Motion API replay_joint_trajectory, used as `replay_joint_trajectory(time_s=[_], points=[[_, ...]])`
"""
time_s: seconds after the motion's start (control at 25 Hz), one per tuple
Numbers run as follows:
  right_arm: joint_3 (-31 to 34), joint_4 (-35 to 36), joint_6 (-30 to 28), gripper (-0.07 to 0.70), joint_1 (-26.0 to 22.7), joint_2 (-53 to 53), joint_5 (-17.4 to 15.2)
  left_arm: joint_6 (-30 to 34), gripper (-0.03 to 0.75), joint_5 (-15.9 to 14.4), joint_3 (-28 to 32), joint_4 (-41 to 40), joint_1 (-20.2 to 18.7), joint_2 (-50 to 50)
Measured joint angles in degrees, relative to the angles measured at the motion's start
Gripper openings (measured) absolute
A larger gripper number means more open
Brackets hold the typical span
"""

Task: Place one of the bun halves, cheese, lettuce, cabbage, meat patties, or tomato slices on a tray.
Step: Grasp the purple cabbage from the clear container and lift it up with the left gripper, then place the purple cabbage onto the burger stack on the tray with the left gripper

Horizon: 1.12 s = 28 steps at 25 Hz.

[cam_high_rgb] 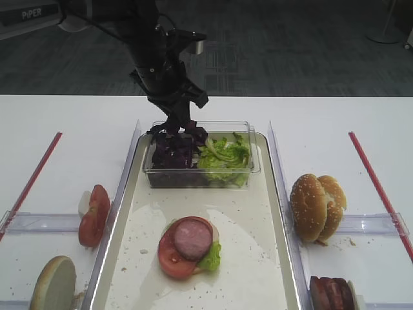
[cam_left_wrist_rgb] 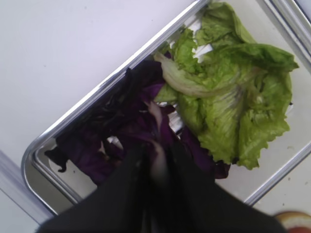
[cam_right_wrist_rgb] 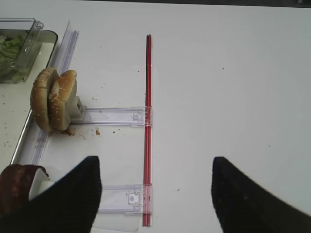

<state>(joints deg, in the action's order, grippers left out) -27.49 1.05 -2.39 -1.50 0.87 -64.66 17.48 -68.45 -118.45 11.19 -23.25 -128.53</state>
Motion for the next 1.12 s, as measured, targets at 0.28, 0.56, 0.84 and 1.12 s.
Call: replay_joint_trajectory(time_s=[0.28,0.56,0.84,1.12], points=[[0.00,0.00,0.00,0.508,0.00,0.00,0.00,-2.43,0.078,-0.97,-0.13,0.00,0.00,0.00],[0.00,0.00,0.00,0.508,0.00,0.00,0.00,-3.38,0.078,-1.81,-0.13,0.00,0.00,0.00],[0.00,0.00,0.00,0.508,0.00,0.00,0.00,-3.71,0.078,-2.04,-0.13,0.00,0.00,0.63],[0.00,0.00,0.00,0.508,0.00,0.00,0.00,-3.80,0.078,-2.18,-0.15,0.00,0.00,2.93]])
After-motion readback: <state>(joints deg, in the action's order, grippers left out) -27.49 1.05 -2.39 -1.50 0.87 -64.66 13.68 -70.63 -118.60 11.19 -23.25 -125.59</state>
